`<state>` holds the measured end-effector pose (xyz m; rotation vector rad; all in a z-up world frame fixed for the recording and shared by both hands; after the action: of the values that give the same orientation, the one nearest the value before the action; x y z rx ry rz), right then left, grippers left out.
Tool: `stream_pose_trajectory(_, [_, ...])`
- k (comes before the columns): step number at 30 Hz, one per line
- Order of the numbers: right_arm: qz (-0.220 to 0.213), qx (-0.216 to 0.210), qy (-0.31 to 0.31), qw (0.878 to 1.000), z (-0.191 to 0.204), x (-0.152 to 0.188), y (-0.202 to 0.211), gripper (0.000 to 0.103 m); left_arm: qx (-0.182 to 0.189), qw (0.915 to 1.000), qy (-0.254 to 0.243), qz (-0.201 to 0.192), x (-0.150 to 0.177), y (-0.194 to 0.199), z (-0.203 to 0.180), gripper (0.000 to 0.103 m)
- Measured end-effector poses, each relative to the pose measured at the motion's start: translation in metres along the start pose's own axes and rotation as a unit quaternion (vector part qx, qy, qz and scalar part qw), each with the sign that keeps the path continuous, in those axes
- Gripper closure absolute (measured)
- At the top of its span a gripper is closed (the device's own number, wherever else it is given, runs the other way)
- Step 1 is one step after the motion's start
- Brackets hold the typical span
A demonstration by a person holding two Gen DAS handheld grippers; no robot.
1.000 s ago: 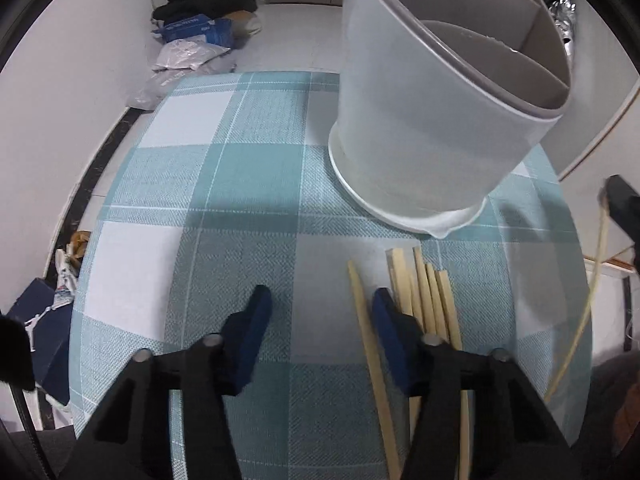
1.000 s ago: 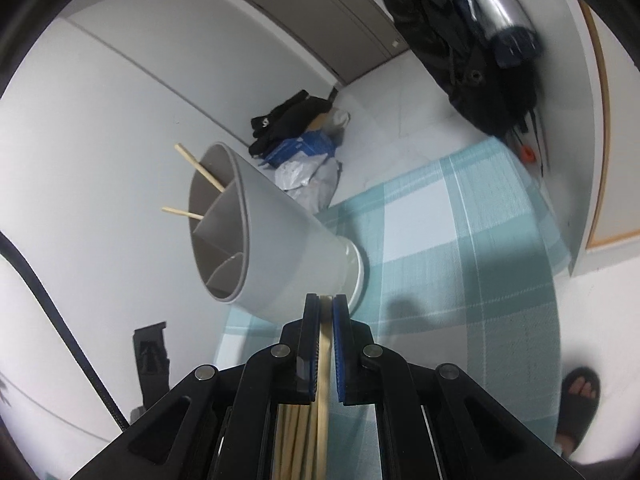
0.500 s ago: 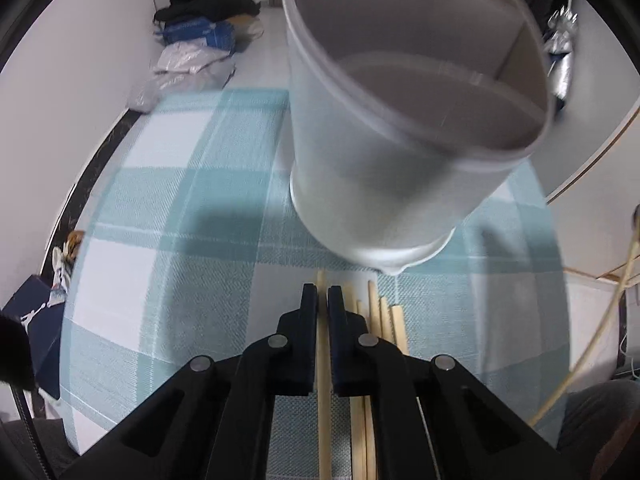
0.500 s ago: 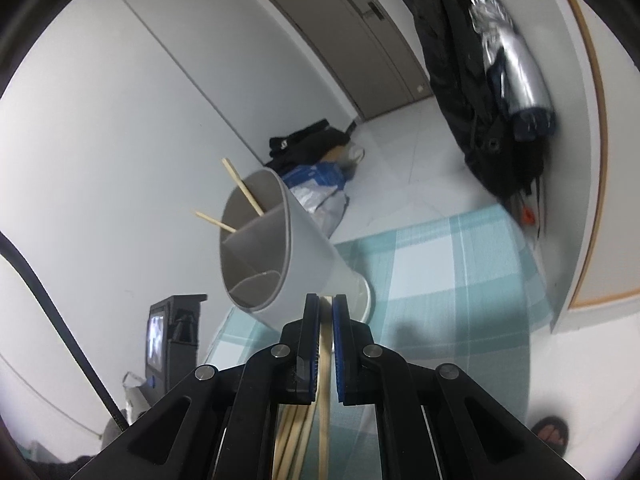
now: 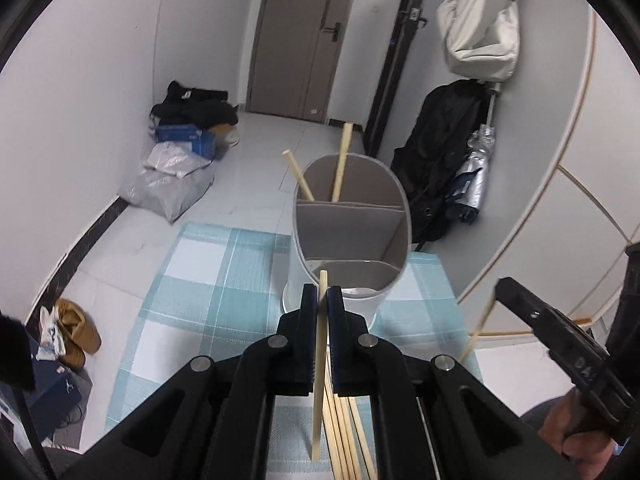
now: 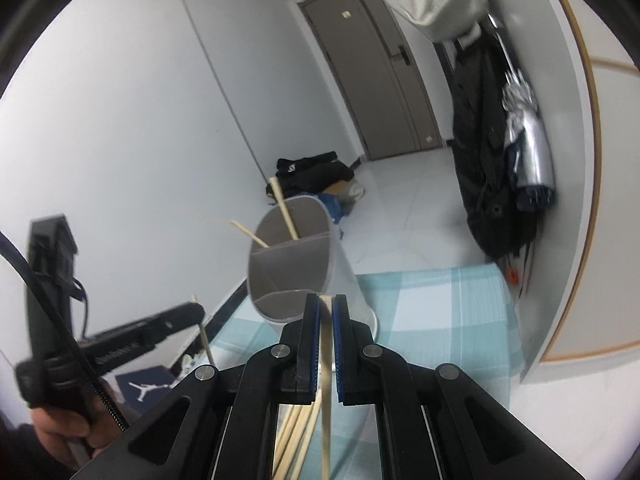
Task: Organize utensils
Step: 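Lift the chopsticks with the right gripper toward the utensil holder, then lower the chopsticks into the holder with the right gripper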
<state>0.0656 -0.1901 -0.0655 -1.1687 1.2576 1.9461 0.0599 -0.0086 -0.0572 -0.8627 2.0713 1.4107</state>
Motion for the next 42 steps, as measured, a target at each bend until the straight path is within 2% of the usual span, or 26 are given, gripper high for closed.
stream_pose_trajectory(8, [-0.004,0.018,0.023,1.000,0.019,0.001,0.009,0.098,0.014,0.9999,-0.007,0.005,-0.007,-0.003,-0.008,0.101])
stream_pose_trajectory(13, [-0.003,0.021,0.030,0.999,0.025,-0.001,0.011,0.098,0.015,0.9997,-0.020,0.005,-0.007,0.009,-0.013,0.101])
stream_pose_trajectory(21, [-0.016,0.017,0.037,0.999,0.033,-0.019,0.016,0.098,0.046,0.9982,-0.037,-0.013,-0.023,0.032,-0.030,0.101])
stream_pose_trajectory(29, [-0.035,0.008,0.041,0.998,0.037,-0.053,0.023,0.098,0.069,0.9962,-0.047,-0.025,-0.054,0.046,-0.050,0.101])
stream_pose_trajectory(42, [-0.071,-0.001,0.071,0.995,0.036,-0.142,0.024,0.098,0.089,0.9947,-0.036,-0.037,-0.126,0.045,-0.068,0.101])
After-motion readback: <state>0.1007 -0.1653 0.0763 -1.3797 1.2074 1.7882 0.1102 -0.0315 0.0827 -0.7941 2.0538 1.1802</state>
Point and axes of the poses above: each gripper's, at about its wrist camera, not at the fingertips, and y roughly against the way its jaws point, z to its left, x to its underside, the point moved 8 cm from there along -y, roughly the way its jaws point, and after that the axes turned 11 degrees about y, right-handed, at the moved point
